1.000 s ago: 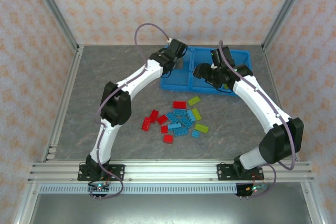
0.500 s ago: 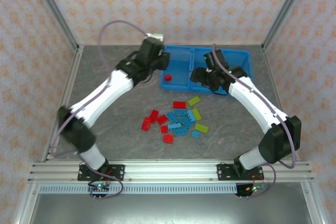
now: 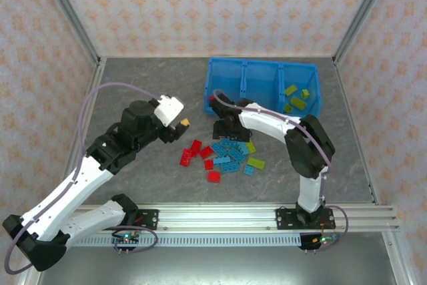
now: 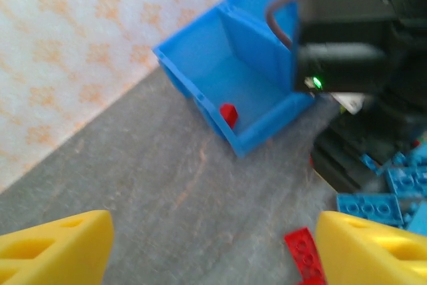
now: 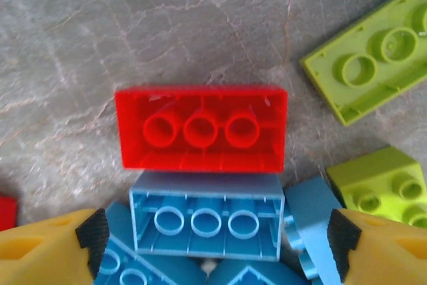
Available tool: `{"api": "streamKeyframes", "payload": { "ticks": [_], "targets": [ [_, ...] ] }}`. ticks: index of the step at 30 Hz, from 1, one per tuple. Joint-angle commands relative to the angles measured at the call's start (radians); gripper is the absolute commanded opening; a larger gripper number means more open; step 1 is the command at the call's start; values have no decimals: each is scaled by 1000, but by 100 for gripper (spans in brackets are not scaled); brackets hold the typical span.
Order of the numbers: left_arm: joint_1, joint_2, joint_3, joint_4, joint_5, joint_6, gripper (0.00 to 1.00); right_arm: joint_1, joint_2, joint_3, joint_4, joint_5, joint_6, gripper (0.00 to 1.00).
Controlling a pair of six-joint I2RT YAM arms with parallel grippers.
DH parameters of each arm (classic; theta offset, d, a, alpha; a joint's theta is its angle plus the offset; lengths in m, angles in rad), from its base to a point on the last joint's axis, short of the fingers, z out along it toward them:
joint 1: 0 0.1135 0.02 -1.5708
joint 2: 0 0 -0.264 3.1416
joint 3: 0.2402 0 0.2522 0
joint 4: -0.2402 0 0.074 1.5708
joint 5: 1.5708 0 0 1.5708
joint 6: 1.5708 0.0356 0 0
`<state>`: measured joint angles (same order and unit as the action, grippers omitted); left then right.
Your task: Sort the legos into containers by color
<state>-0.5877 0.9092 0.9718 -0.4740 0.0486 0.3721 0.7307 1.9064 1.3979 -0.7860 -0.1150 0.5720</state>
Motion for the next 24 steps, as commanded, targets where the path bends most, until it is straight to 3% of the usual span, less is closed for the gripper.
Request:
{"api": "streamKeyframes", "payload": {
  "ticks": [1, 6, 11, 13, 17, 21, 24],
  "targets": [
    [-4, -30, -34, 18, 83, 116, 88, -4, 55, 69, -22, 71, -11, 87],
    [-9, -27, -38, 2, 161, 125, 93, -4, 94, 93, -4, 106, -18, 87],
    [-12, -12, -31, -11, 155, 127, 93, -4, 132, 117, -18, 115, -7, 82],
    [-12, -11, -34, -9, 154, 126, 94, -5, 135, 116, -13, 119, -4, 78],
    [-15, -12, -38, -11, 174, 132, 93, -5, 130, 115, -9, 153, 3, 61],
    [-18, -19, -50, -13, 184, 152, 94, -5, 65, 100, 10, 185, 4, 51],
    [-21, -28, -58, -4, 179, 156, 94, -6, -27, 94, 48, 218, -13, 49]
  ]
}}
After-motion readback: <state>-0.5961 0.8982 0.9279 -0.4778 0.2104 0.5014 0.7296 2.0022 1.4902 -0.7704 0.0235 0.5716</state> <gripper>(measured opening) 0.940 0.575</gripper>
